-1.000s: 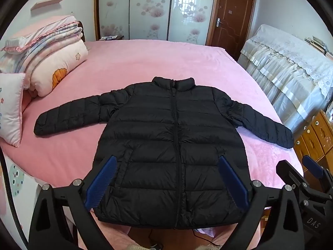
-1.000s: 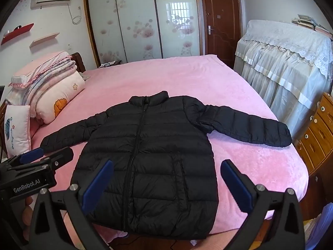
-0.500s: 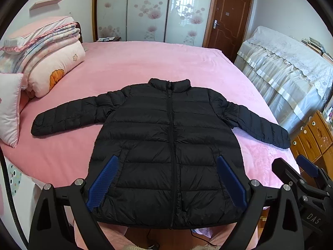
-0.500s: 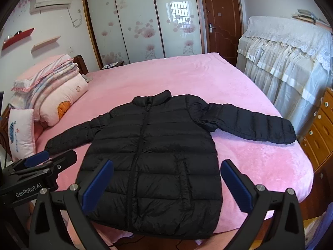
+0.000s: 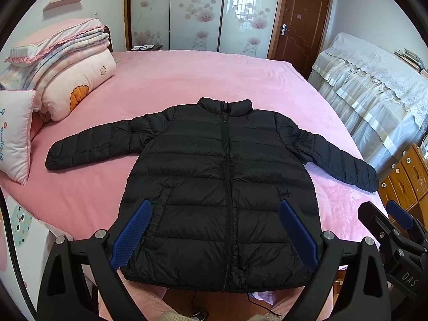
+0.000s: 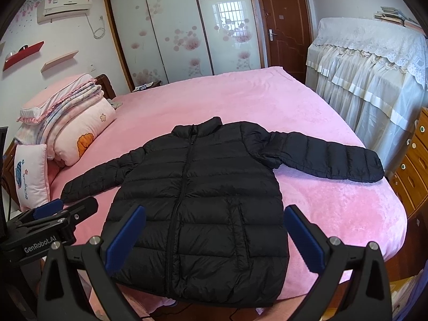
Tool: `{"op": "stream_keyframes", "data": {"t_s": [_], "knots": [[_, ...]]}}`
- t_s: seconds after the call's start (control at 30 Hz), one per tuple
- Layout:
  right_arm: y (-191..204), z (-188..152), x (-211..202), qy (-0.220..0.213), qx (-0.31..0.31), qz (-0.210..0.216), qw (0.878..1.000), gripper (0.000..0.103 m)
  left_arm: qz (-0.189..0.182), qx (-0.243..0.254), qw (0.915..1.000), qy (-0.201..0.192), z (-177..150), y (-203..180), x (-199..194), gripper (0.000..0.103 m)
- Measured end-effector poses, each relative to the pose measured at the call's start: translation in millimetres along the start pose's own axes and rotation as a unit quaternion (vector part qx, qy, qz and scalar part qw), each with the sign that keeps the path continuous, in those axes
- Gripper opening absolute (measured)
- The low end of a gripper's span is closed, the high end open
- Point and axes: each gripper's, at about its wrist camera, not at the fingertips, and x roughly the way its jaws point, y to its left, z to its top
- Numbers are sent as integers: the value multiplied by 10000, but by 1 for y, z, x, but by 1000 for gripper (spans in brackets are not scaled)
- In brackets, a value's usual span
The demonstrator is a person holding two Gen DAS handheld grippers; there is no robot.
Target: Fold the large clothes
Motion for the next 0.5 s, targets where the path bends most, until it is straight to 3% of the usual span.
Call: {"op": "stream_keyframes", "data": {"t_s": [0.5], "knots": [[-2,2,-7,-159,-58,-52,9998,103,44,203,9998,-56,-2,-7,-4,96]]}}
